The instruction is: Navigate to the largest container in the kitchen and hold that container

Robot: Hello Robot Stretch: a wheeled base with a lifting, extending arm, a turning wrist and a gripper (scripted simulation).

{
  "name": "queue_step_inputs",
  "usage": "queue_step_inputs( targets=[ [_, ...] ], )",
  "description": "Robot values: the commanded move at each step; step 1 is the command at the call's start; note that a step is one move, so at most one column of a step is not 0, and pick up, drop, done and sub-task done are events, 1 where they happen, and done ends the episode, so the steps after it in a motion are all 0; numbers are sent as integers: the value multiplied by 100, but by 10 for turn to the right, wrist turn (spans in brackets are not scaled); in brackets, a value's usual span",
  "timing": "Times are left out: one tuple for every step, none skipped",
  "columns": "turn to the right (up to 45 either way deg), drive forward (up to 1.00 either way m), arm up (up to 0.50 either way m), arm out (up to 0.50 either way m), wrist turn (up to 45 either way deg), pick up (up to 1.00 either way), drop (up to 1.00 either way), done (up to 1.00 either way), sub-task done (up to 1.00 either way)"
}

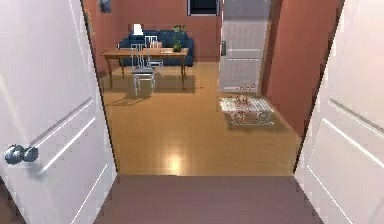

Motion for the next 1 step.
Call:
queue_step_inputs(
  targets=[
    [0, 5, 0, 0, 0, 0, 0, 0, 0]
  ],
)
